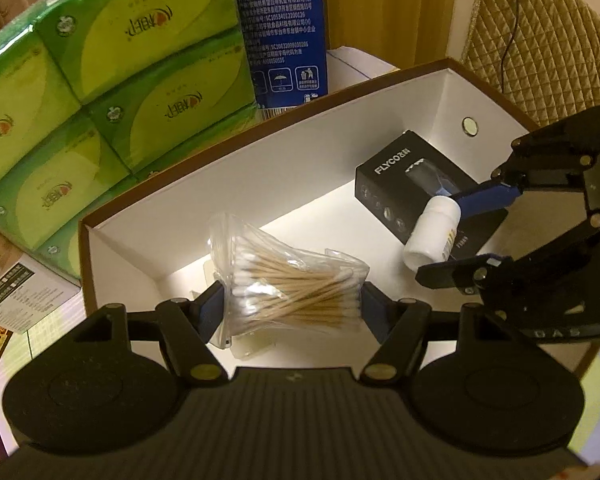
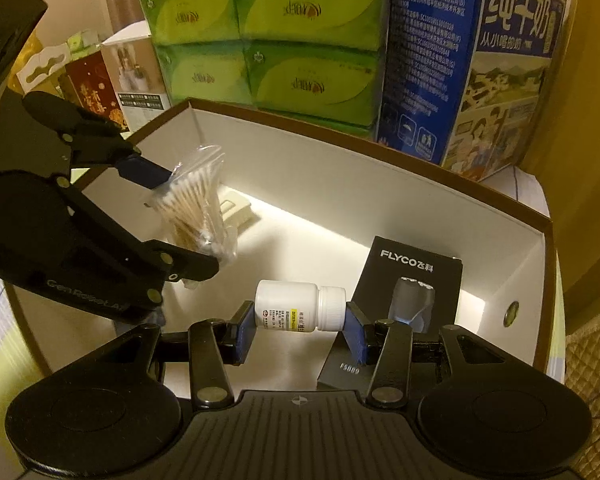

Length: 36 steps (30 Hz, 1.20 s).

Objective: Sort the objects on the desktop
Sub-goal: 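Open the left gripper to drop the swab bag while right releases the pill bottle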

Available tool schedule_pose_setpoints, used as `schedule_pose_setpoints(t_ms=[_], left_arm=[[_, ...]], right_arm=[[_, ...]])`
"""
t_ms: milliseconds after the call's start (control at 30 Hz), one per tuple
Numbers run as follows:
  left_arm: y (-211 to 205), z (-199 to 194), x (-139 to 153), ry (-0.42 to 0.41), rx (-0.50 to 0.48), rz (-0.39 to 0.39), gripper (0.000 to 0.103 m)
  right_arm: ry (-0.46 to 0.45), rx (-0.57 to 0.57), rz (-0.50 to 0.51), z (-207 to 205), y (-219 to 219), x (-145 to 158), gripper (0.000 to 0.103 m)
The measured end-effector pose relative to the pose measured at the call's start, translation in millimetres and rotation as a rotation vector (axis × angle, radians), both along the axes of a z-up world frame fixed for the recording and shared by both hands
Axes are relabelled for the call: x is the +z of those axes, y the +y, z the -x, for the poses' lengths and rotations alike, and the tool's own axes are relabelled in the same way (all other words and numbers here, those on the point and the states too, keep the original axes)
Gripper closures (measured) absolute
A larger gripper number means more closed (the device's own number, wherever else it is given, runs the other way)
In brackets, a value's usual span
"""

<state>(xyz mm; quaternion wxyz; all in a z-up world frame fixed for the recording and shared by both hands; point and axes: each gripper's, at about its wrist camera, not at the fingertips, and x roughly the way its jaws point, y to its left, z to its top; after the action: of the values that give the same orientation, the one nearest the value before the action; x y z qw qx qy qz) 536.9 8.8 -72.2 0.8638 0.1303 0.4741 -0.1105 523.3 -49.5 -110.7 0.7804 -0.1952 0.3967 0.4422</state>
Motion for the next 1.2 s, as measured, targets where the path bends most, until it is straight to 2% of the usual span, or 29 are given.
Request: schedule_pose_setpoints(t_ms=[333, 567, 667, 700, 767, 800, 833, 900, 1033, 1200], left_arm=[[3, -11, -6, -0.009, 0.023, -0.015, 0.022], [10, -11, -4, -0.018, 0.038, -0.039, 0.021], [14, -11, -1, -0.023, 0.050, -0.048, 0.021], [15, -10, 0, -0.025, 0.053, -0.049, 0.021], [16, -8, 2, -0.031, 0.059, -0.052, 0.021], [17, -6, 4, -0.034, 0.061, -0.051, 0.019], [17, -4, 5, -0.037, 0.066, -0.050, 0.018], [17, 1, 9, -0.043, 0.080, -0.055, 0.016], [16, 13, 14, -0.052, 0.092, -0.063, 0.014], [15, 31, 21, -0.039, 0.110, -0.046, 0.009]], right_arm=[[0.007, 0.016, -0.005, -7, 7, -2, 0.059], [0.005, 0.042, -0.001, -7, 16, -4, 0.059], [-0.036, 0.055, -0.010, -4, 19, -3, 0.058], [-0.047, 0.060, -0.008, -3, 20, -3, 0.056], [-0.071, 0.053, -0.007, -1, 20, -3, 0.046], [-0.082, 0.047, -0.009, 0, 19, -2, 0.035], [-0.086, 0.042, -0.015, 1, 17, -1, 0.029], [-0.069, 0.037, -0.031, 3, 12, 3, 0.026], [-0.041, 0.011, -0.054, 10, -1, 11, 0.008], [-0.020, -0.016, -0.082, 20, -17, 22, 0.002]])
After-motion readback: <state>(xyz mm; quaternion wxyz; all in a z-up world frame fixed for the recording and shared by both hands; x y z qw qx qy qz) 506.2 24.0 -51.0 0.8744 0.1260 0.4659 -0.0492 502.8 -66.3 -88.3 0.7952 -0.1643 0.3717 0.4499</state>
